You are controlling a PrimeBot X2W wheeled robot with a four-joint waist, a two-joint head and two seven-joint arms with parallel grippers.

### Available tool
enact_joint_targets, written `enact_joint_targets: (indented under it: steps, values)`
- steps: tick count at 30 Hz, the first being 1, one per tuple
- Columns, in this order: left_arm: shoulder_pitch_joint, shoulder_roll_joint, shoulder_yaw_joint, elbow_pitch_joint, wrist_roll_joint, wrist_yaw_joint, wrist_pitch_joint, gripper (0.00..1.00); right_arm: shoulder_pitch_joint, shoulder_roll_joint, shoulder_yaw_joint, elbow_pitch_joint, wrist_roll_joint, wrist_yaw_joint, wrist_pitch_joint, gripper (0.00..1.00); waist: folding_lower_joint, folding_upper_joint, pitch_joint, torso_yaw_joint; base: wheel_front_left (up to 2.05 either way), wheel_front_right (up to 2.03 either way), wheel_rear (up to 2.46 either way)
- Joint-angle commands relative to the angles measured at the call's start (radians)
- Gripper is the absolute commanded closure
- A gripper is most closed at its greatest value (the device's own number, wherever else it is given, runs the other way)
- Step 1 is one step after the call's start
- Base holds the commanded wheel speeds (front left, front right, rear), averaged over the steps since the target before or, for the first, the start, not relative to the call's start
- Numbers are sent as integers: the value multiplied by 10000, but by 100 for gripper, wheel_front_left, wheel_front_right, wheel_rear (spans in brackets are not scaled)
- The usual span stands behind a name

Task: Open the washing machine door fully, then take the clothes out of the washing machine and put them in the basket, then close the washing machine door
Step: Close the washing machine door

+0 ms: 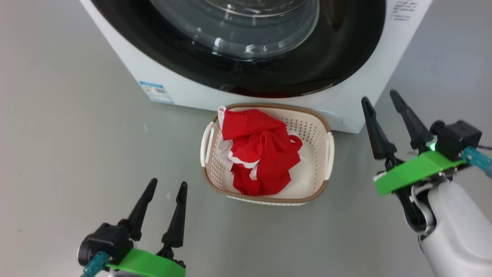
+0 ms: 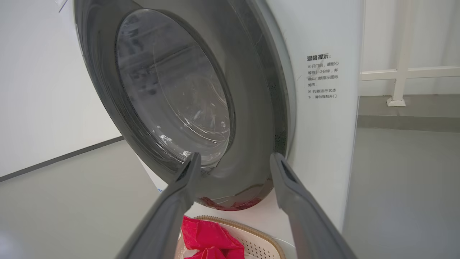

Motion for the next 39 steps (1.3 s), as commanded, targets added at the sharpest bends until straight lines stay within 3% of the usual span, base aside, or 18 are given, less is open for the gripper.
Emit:
enact_joint_targets:
  steps: [1,17,39]
  values:
    - [163,145,435,-145,126,-54,-122,0,402,86,100,-311,43,-11,-53,0,0,0,-443,-403,0,0,0]
    - [713,420,1129,113,211,-54,-122,0,2476,125,-413,-510,-128,-11,-53,0,0,0,-1361,-1415,0,0,0]
    - [1257,679,1680,51,302,-54,-122,0,4122,339,-1206,-830,-302,-11,-53,0,0,0,-2060,-2526,0,0,0]
